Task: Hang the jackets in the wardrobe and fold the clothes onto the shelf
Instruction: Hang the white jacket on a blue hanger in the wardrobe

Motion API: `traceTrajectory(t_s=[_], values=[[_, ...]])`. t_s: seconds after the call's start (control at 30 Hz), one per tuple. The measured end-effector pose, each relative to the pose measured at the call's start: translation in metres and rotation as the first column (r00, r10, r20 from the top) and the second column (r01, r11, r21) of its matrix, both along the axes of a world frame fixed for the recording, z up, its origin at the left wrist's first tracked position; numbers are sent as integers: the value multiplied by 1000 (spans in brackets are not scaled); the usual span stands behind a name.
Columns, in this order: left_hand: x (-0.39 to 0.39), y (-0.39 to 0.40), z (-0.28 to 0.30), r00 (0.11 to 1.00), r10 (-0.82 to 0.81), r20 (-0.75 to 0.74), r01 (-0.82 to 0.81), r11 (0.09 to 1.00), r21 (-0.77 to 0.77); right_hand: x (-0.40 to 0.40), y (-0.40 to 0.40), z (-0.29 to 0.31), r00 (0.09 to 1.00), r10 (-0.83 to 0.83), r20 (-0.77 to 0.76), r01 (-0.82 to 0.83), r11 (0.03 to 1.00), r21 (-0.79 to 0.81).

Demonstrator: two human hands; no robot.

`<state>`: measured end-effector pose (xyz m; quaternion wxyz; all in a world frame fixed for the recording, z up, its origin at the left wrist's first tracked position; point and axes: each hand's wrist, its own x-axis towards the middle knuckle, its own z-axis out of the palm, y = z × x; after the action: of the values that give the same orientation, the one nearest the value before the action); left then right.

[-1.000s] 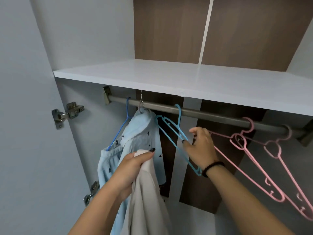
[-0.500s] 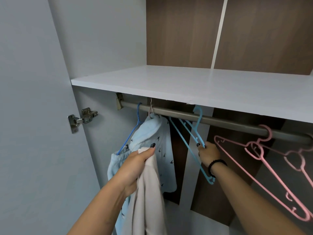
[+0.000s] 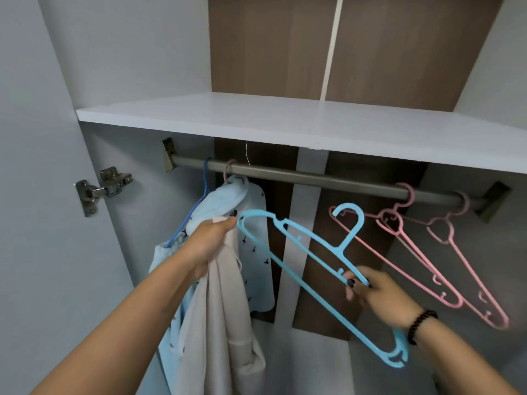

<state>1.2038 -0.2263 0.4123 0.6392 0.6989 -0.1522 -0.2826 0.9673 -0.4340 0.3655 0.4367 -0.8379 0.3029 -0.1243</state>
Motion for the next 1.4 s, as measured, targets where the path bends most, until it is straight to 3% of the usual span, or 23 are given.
traceTrajectory(t_s=[0.2, 0.37, 0.5, 0.67, 0.8, 0.93, 1.1, 1.27, 1.4], values=[[22, 5, -6, 1000, -15, 12, 14, 997, 73, -54, 54, 4, 991, -106, 79, 105, 994, 27], [30, 21, -7, 993, -46, 107, 34, 993, 114, -82, 111, 1, 994, -95, -61, 104, 982, 155], [19, 35, -4, 973, -125, 195, 104, 988, 114, -85, 156, -9, 971, -68, -229, 67, 998, -11], [-16, 53, -3, 884, -376, 276, 326, 921, 211, -60, 203, -39, 932, -125, -340, 51, 974, -219], [-28, 68, 2, 845, -426, 322, 373, 903, 215, -34, 232, -40, 934, -37, -354, 3, 995, -98], [-8, 84, 13, 818, -422, 392, 333, 901, 276, -27, 241, -40, 947, 5, -321, -34, 996, -87], [19, 90, -1, 816, -469, 339, 302, 845, 442, -59, 221, -31, 964, -9, -264, 14, 1000, 18], [16, 85, -19, 843, -413, 343, 240, 861, 448, -92, 204, -19, 987, -62, -149, 84, 986, 144], [5, 82, -17, 859, -366, 358, 190, 877, 442, -103, 192, -14, 988, -65, -138, 79, 992, 102]])
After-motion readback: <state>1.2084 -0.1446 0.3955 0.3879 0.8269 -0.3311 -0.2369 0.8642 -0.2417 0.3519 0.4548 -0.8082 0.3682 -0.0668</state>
